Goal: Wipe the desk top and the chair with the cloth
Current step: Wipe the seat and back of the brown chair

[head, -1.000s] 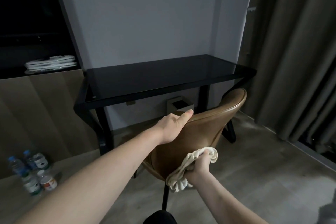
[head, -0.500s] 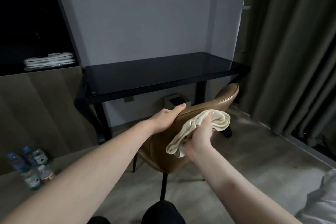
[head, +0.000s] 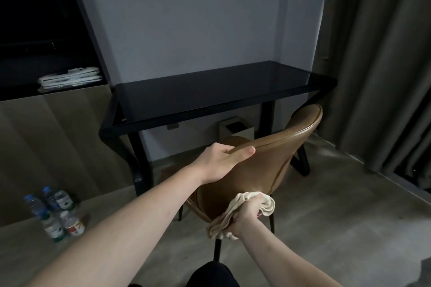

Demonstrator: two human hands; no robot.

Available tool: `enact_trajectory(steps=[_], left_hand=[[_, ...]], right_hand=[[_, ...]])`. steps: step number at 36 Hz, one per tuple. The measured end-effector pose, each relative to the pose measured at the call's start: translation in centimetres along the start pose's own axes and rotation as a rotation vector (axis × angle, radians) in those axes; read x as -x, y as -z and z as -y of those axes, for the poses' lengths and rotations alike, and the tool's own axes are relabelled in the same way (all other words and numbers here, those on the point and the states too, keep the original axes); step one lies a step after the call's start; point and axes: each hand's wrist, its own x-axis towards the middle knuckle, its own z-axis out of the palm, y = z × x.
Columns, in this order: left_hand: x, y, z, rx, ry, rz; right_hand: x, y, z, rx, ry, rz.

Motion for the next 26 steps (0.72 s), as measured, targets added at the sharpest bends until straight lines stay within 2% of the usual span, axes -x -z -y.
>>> enact_trajectory(steps=[5,9,17,21,24,26], left_hand=[[0.8,-0.2,-0.3,-0.111,-0.09,-0.144],[1.6,-0.3,-0.7,-0.154,-0.091,-0.213],[3.6,0.9,-0.6,-0.171,-0.143,-0.187],[4.9,2.0,0.2,-0.149,-0.151,-0.164],[5.5,3.1,0.4,-0.165,-0.129,-0.138],[5.3,3.8,-0.2,-0.215,-0.063,-0.107]], right_hand=[[4.8,0.1,3.8,0.098,0.099,0.164],[8.7,-0.5,7.2,0.081,0.211,0.21],[15.3,-0.3,11.1,0.06,0.385,0.347],[15.4,-0.2,10.1,0.111,0.429,0.345],[13.4,-0.2,7.6,0.162,0.461,0.262],[11.9,-0.2,6.2,0.11,0.392,0.233]])
